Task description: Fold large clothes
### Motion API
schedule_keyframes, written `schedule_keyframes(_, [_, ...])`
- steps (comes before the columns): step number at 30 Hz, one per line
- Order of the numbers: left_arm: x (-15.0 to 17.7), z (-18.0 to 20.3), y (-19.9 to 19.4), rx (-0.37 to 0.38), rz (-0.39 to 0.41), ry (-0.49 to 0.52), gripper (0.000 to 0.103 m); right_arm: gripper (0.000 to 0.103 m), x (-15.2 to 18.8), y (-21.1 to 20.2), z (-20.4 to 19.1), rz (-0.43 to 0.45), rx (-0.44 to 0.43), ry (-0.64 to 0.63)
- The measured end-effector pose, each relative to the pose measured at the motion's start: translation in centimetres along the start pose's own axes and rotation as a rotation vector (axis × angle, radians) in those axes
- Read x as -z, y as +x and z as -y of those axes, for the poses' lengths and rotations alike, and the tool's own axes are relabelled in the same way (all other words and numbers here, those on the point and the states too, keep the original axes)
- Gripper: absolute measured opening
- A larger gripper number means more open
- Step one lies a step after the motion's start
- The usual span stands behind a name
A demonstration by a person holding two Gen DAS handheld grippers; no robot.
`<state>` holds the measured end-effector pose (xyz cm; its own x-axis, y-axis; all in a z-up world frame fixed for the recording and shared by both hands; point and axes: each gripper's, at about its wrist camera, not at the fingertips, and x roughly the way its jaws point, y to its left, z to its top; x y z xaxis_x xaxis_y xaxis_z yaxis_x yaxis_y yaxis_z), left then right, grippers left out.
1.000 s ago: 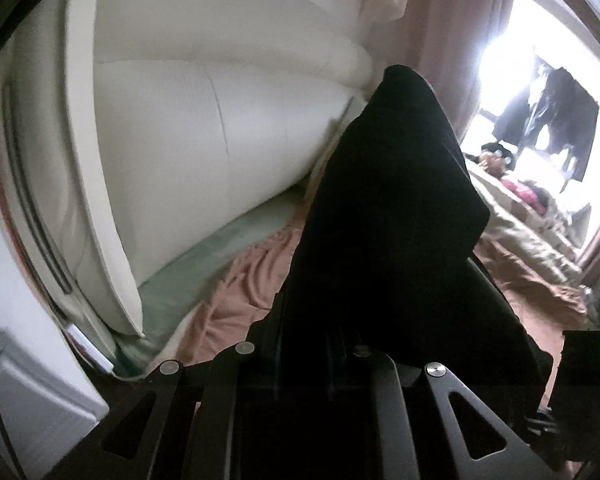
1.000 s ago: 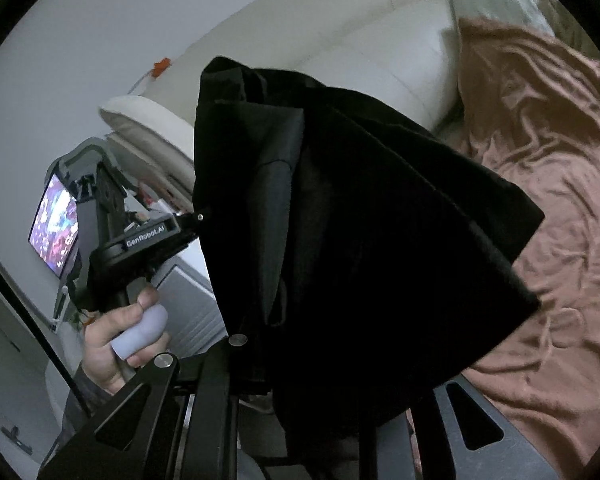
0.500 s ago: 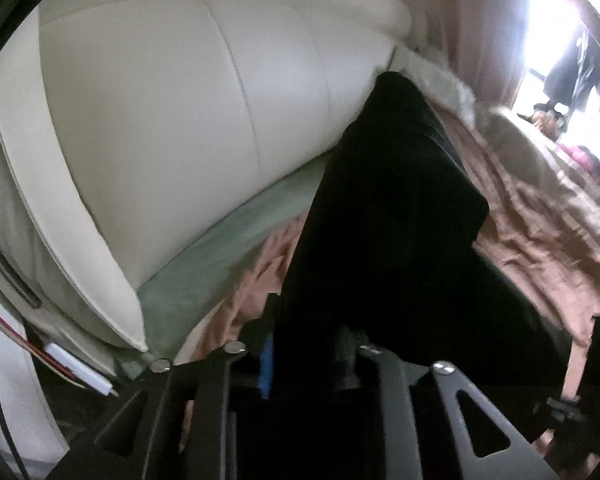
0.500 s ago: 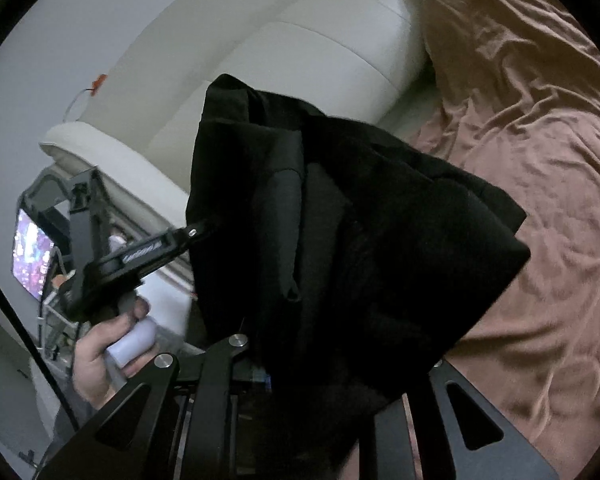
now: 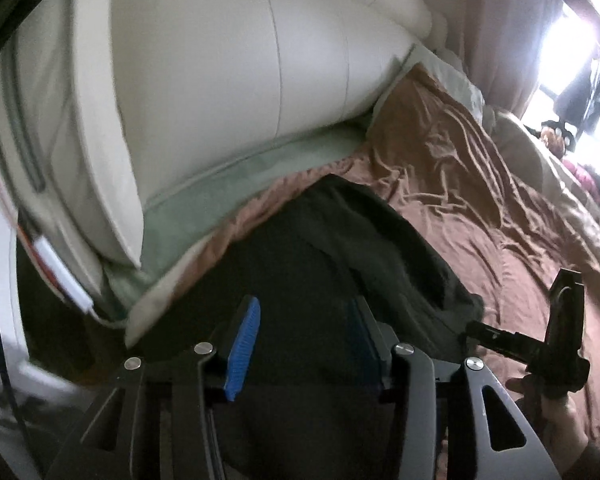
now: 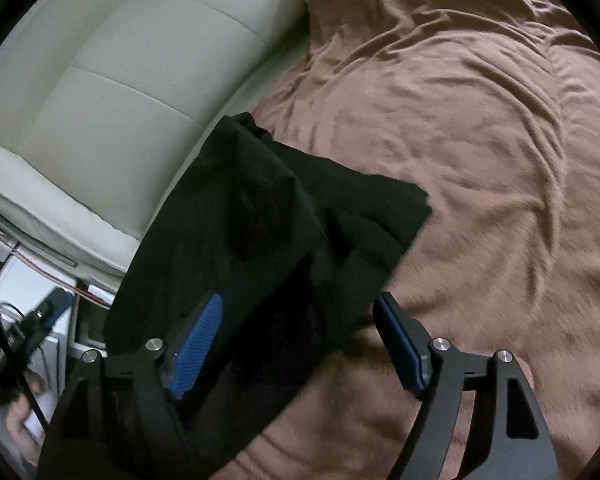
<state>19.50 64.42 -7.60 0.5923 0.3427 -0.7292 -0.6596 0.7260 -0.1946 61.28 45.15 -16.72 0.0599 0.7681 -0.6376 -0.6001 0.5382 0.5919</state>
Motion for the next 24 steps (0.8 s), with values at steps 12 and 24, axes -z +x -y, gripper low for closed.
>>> schedule_keyframes(12, [3.1, 3.9, -6.9, 0.065, 0.078, -0.022, 0.071, 0.078, 2.1, -11.2, -4.1, 0.064, 0.044, -0.139])
schedule_keyframes(24, [8.3, 10.5, -17.4, 0.093, 0.213, 0.006, 0.103, 0.091, 9.3, -27.9, -4.4, 0.182, 0.069, -0.232])
